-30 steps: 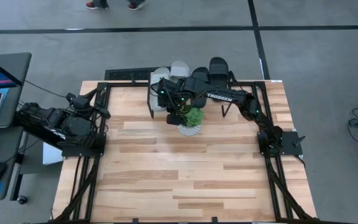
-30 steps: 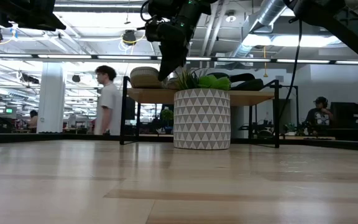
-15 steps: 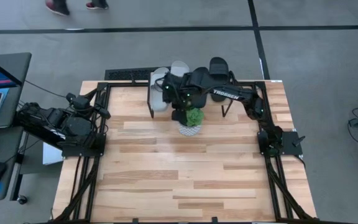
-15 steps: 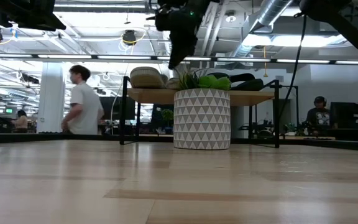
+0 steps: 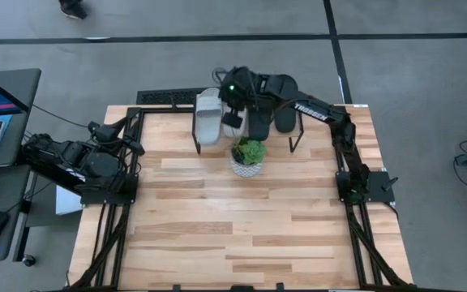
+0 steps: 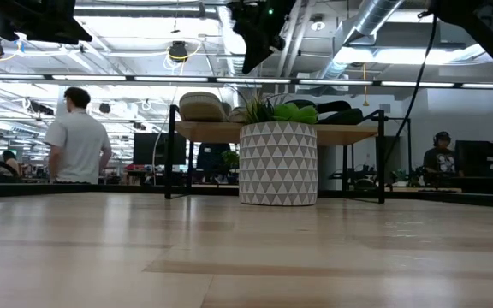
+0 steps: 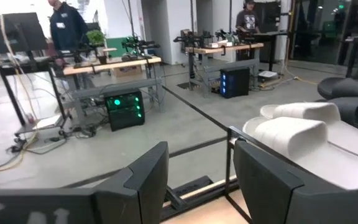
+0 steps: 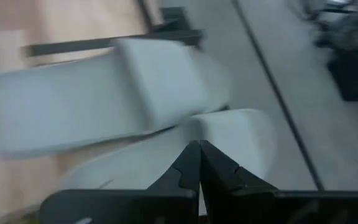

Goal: Pick and place slides into the shelf
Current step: Adjust the slides on the shelf

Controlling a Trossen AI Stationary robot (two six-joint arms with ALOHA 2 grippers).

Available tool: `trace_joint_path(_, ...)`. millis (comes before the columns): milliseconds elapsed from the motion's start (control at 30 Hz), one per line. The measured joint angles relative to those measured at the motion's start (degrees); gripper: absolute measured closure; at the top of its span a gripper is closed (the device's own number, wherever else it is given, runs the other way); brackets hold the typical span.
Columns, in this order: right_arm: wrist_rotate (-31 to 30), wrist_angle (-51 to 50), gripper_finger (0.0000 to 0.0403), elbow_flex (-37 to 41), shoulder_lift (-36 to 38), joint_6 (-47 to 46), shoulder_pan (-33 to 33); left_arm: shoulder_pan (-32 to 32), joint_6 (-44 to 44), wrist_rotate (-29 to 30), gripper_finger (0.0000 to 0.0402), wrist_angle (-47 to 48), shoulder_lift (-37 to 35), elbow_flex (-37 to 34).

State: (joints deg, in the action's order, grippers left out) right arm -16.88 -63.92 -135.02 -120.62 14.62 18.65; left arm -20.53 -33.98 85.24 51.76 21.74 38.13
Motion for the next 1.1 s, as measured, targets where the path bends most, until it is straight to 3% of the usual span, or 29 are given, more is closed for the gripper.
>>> trace_joint_path(233,-0.68,6.51,0.0403,0.02,0.0,2.63,6.24,0.0,-0.49,-0.77,0.023,-0.06,0.0,0.0)
trace_joint_path(533,17.31,4.48,0.0403,0.53,-0.66,12.12,15.88,0.0,-1.01,-3.45,0.023,-0.06,0.0,0.0)
trace_joint_path(733,23.87,4.42,0.0403,0.66,-0.66,14.22,20.16,0.0,-1.01,-3.77,0.023,-0.06,0.0,0.0)
trace_joint_path(1100,22.75,2.16,0.0403,0.74,-6.18,15.42,19.99,0.0,-1.01,-3.82,0.023,-0.06,0.0,0.0)
